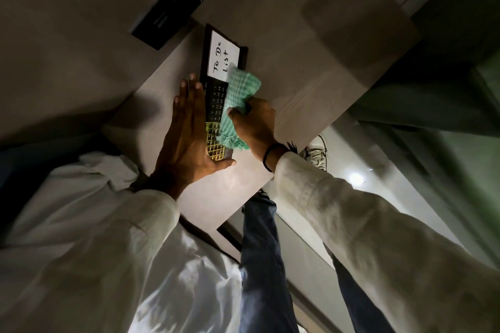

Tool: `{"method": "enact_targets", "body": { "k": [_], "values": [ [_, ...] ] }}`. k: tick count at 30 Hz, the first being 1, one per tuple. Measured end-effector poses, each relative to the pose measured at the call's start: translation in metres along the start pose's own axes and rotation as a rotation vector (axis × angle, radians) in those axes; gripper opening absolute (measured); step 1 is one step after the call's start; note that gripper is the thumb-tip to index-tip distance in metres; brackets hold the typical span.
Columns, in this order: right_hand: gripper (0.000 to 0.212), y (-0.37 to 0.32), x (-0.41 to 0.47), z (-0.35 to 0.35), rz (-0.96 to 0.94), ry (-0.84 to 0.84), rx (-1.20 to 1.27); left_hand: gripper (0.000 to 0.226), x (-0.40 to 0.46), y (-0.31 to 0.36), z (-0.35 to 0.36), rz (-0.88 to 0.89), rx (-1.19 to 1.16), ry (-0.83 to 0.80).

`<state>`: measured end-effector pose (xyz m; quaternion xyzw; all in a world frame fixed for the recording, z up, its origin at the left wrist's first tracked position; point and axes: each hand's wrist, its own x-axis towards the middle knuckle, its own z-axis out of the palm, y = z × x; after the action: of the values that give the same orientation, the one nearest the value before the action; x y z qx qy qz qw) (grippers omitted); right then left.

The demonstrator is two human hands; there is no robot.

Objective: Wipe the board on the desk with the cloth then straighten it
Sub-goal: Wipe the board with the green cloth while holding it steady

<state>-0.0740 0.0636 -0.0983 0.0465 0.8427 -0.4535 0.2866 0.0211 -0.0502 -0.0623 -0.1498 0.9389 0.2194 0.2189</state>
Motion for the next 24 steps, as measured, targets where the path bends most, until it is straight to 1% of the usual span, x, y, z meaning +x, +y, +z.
{"method": "enact_targets", "body": {
  "k": [1,2,5,7,9,10,12,15,18,20,24],
  "values": [
    [0.023,-0.003,0.001,0.003,-0.014,0.012,0.004,0.140,0.001,-0.004,0.004,0.043,0.056,0.077],
    [0.025,-0.007,-0.001,0.006,-0.032,0.030,0.003,0.141,0.000,-0.008,0.006,0.050,0.083,0.105],
    [0.043,-0.007,-0.007,0.011,-0.068,0.049,-0.015,0.144,0.001,-0.009,0.010,0.056,0.132,0.127],
    [0.046,0.001,-0.004,0.005,-0.033,0.015,-0.031,0.142,0.000,-0.005,0.006,0.055,0.141,0.137],
    [0.046,0.004,0.002,-0.001,0.016,-0.018,-0.045,0.140,-0.001,-0.003,0.004,0.049,0.137,0.120],
    [0.048,0.003,0.004,-0.002,0.010,-0.017,-0.038,0.140,-0.002,-0.003,0.005,0.038,0.128,0.105],
    [0.053,-0.003,0.003,0.001,-0.055,0.010,0.001,0.142,-0.002,-0.003,0.006,0.027,0.139,0.093],
    [0.059,-0.004,-0.003,0.004,-0.139,0.028,0.052,0.142,-0.002,-0.008,0.010,0.072,0.187,0.165],
    [0.053,0.001,0.004,-0.003,-0.073,-0.012,0.023,0.144,0.000,-0.011,0.012,0.077,0.173,0.165],
    [0.049,-0.001,0.009,-0.004,-0.029,-0.007,-0.003,0.143,0.000,-0.012,0.014,0.060,0.152,0.180],
    [0.049,-0.013,0.006,0.008,-0.099,0.004,0.043,0.138,0.002,-0.012,0.017,0.083,0.196,0.251]
  ]
}}
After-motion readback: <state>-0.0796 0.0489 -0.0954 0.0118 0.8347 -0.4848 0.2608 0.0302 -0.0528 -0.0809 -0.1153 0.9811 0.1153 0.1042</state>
